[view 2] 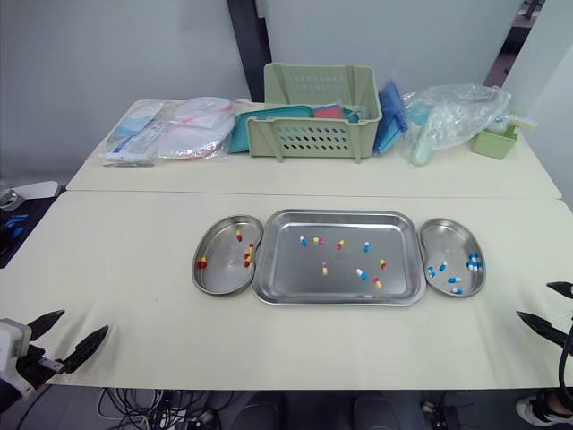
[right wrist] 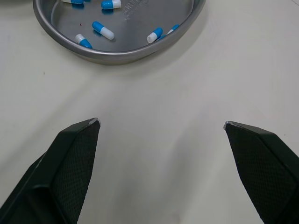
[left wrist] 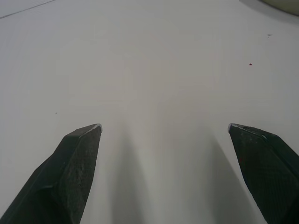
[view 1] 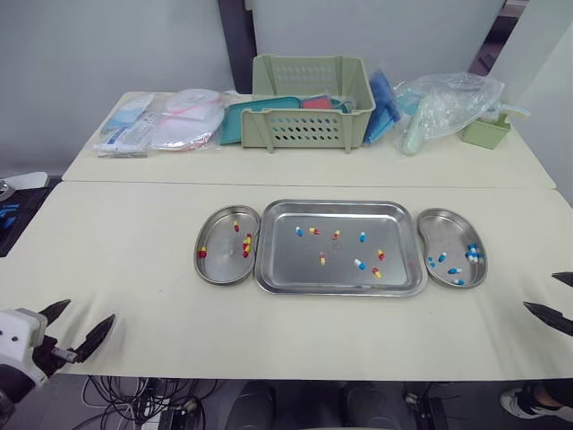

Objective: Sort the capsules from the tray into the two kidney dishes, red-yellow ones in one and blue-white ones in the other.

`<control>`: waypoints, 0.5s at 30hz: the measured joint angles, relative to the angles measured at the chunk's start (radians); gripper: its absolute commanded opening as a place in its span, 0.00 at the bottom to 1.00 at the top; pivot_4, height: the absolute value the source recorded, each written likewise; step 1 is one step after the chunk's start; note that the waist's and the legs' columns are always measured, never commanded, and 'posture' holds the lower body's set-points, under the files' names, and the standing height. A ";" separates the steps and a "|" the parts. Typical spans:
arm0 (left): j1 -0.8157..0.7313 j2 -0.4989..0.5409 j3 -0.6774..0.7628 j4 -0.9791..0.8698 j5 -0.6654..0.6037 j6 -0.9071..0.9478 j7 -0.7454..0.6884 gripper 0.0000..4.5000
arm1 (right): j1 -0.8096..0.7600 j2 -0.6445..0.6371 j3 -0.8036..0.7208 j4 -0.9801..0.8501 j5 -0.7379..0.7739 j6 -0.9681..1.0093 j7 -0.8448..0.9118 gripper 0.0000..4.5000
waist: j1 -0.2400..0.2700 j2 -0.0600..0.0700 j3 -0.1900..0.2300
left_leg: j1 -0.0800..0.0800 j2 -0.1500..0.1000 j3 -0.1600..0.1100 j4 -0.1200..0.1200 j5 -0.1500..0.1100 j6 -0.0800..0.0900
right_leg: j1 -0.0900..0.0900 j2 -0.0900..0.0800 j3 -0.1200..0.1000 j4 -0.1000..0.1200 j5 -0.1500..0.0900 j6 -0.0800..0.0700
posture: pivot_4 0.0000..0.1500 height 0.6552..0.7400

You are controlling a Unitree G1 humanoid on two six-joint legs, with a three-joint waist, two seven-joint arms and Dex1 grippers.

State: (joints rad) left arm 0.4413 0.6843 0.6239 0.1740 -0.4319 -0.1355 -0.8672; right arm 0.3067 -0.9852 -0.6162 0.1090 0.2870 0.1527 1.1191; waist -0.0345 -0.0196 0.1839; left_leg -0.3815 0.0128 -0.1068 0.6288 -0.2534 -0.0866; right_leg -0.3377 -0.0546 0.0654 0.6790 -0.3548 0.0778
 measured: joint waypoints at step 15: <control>0.061 -0.178 -0.307 -0.582 -0.040 0.136 0.022 1.00 | 0.038 0.001 0.007 0.013 -0.001 -0.018 -0.003 1.00 | 0.003 0.000 0.000 | 0.000 0.000 0.000 0.001 0.000 0.000 | 0.001 0.000 0.000 -0.001 0.000 0.000 | 1.00 0.99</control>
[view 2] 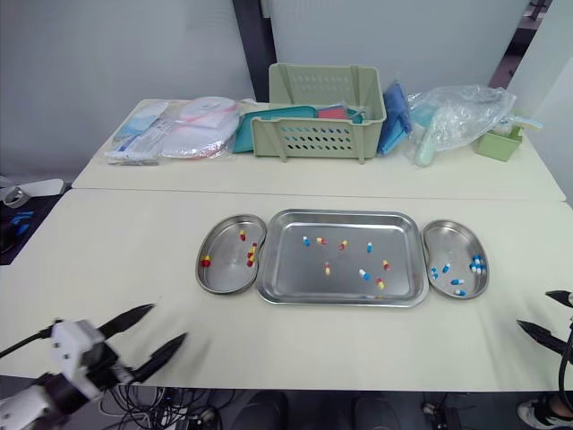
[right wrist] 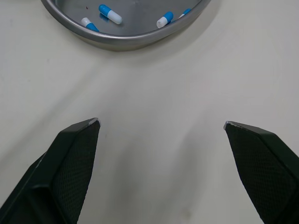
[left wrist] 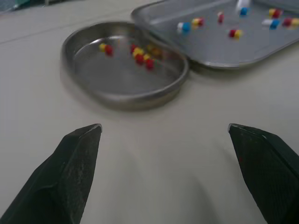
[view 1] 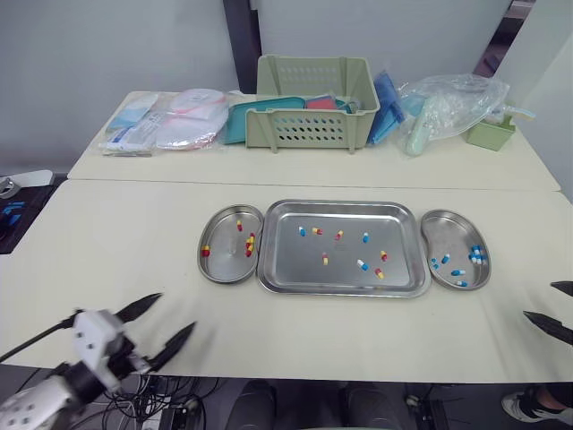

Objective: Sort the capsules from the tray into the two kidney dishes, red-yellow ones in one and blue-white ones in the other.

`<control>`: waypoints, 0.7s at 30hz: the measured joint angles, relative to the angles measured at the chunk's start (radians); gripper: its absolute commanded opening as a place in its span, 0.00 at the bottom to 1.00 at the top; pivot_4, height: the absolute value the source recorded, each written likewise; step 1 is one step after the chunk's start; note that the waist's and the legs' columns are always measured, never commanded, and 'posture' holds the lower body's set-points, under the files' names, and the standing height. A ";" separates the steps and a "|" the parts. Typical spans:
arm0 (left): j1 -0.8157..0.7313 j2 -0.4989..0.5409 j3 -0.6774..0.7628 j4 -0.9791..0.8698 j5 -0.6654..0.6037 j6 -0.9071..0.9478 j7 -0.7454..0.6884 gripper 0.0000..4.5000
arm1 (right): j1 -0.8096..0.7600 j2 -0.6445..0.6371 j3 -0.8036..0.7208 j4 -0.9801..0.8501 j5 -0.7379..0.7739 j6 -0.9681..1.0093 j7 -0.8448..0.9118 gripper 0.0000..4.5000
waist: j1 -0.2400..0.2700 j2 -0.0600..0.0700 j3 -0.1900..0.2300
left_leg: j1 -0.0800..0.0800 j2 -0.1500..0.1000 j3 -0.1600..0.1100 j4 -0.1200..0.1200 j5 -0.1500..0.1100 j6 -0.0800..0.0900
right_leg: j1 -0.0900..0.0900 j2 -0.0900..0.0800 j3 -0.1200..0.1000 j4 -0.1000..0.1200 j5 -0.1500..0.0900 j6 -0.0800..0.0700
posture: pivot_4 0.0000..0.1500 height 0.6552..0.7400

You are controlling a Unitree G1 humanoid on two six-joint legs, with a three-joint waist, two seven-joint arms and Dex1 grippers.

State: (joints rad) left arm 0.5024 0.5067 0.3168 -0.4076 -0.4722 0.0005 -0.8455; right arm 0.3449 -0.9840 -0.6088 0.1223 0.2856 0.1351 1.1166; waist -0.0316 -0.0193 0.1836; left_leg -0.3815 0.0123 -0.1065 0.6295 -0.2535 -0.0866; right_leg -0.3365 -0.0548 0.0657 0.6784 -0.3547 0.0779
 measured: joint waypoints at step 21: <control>-0.152 -0.117 -0.269 -0.030 0.087 0.026 0.117 1.00 | -0.251 0.019 0.193 -0.568 0.214 0.328 -0.108 1.00 | 0.000 0.001 0.000 | -0.001 0.000 -0.002 0.000 0.000 0.000 | 0.000 0.000 -0.001 0.000 0.000 0.000 | 1.00 0.99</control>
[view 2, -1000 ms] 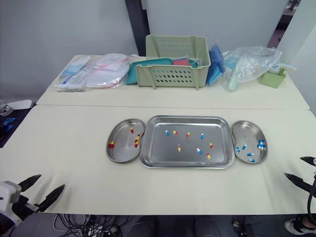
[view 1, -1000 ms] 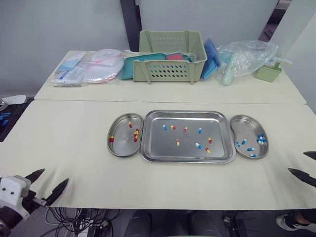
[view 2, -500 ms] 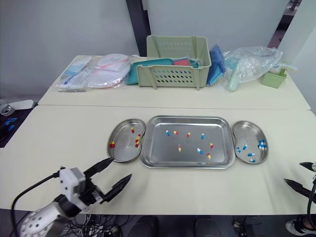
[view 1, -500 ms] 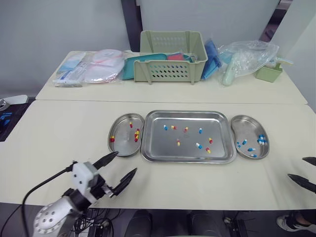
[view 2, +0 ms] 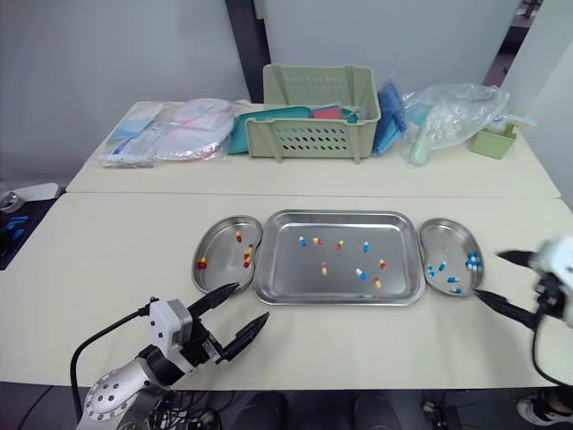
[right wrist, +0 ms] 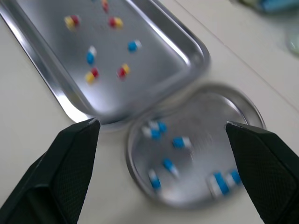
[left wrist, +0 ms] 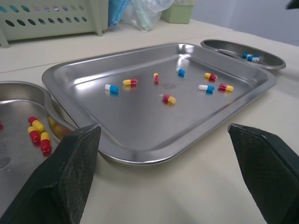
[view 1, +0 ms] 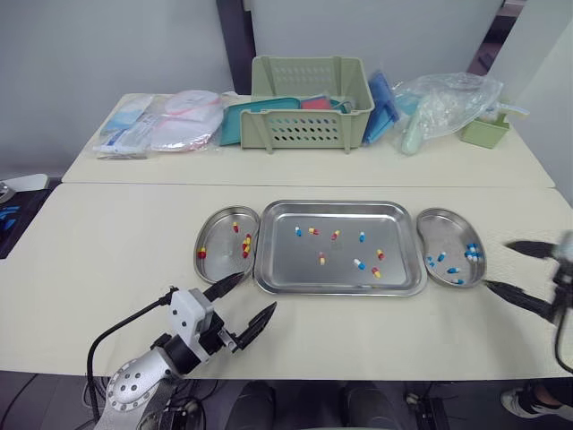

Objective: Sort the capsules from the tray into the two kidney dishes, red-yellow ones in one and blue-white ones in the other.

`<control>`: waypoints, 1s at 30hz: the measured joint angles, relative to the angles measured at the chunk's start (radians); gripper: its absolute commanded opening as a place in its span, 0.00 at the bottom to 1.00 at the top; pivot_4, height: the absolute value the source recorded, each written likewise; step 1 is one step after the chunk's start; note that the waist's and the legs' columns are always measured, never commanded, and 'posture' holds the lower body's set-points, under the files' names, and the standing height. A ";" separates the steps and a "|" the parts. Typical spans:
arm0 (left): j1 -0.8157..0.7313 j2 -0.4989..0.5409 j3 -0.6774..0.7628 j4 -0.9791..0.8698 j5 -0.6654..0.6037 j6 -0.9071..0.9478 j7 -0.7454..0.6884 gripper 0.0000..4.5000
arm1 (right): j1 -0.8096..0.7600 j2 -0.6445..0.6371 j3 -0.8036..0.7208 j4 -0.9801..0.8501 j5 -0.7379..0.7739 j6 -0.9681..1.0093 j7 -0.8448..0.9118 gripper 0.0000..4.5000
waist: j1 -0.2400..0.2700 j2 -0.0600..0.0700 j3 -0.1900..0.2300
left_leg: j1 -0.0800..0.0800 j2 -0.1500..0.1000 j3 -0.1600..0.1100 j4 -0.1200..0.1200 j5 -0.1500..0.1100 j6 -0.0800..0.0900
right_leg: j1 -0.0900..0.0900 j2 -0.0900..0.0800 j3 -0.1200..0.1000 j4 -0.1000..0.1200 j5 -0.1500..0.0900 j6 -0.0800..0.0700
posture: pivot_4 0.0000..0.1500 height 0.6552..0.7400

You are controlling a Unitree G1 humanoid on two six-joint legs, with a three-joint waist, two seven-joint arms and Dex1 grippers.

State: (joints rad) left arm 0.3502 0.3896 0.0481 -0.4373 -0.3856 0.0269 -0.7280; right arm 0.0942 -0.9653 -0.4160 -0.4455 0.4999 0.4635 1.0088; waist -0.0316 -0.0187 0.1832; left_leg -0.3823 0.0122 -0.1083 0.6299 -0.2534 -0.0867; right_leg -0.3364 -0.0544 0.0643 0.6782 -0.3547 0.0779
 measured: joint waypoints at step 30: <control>-0.068 -0.018 -0.034 0.056 0.032 -0.033 0.028 1.00 | -0.814 0.759 0.846 0.549 -0.442 0.292 -0.532 0.73 | -0.010 -0.001 0.001 | -0.004 0.000 -0.001 0.000 0.000 0.000 | -0.008 0.000 0.000 0.003 0.000 0.000 | 1.00 0.99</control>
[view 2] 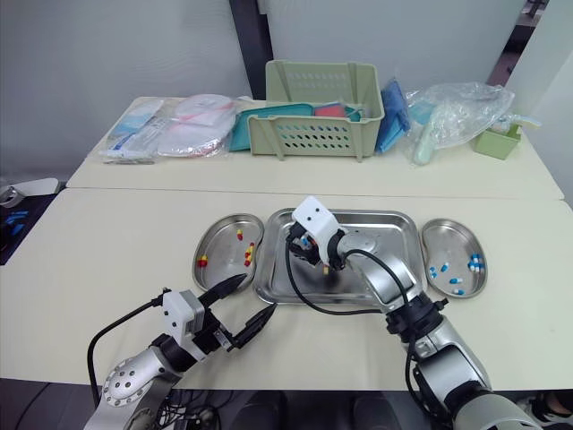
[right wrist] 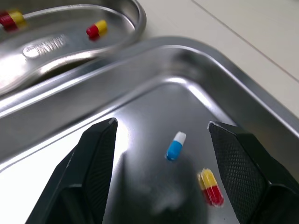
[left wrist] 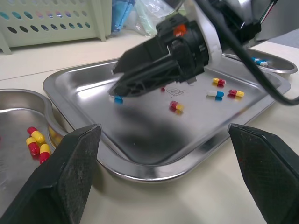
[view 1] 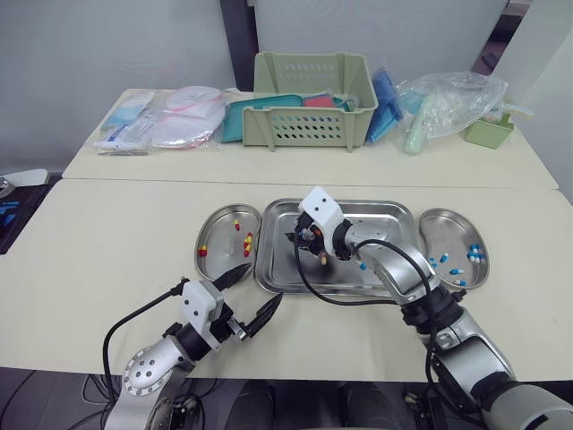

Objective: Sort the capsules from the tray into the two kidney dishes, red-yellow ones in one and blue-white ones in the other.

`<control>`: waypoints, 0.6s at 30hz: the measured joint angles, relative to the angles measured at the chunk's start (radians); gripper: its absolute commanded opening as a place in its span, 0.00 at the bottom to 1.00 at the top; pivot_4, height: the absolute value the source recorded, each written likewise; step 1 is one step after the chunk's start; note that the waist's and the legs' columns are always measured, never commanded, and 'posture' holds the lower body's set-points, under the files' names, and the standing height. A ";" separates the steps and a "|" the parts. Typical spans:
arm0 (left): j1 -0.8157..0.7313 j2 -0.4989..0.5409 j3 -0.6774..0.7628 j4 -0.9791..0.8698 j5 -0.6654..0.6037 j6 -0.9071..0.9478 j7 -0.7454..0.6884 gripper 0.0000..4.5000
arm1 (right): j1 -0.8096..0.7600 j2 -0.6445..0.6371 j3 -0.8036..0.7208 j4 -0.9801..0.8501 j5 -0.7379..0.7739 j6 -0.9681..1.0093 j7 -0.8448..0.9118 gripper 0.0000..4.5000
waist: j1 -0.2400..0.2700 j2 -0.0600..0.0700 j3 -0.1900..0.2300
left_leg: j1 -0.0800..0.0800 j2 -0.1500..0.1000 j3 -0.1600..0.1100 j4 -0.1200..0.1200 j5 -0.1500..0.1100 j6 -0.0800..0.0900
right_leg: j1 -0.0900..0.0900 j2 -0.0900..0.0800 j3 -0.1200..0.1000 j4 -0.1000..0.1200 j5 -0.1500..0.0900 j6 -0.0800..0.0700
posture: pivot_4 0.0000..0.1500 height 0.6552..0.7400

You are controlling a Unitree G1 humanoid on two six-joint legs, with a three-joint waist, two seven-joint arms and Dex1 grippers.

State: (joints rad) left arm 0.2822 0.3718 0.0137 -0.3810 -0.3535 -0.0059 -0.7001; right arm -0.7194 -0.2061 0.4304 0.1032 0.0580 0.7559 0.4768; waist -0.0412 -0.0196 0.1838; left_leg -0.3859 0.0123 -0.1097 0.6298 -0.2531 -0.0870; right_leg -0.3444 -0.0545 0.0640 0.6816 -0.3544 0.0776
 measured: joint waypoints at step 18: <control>0.023 -0.004 -0.003 0.021 0.003 -0.007 0.002 1.00 | -0.102 0.061 -0.006 0.214 -0.054 -0.070 0.090 0.54 | -0.016 0.000 0.000 | 0.000 0.000 0.000 0.000 0.000 0.000 | -0.002 0.000 0.001 0.001 0.000 0.000 | 1.00 0.99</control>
State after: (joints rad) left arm 0.3056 0.3683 0.0102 -0.3604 -0.3502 -0.0133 -0.6979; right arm -0.8214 -0.1447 0.4246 0.3168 0.0044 0.6856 0.5667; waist -0.0577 -0.0193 0.1837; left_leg -0.3860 0.0124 -0.1095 0.6295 -0.2531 -0.0869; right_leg -0.3461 -0.0543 0.0647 0.6822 -0.3543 0.0775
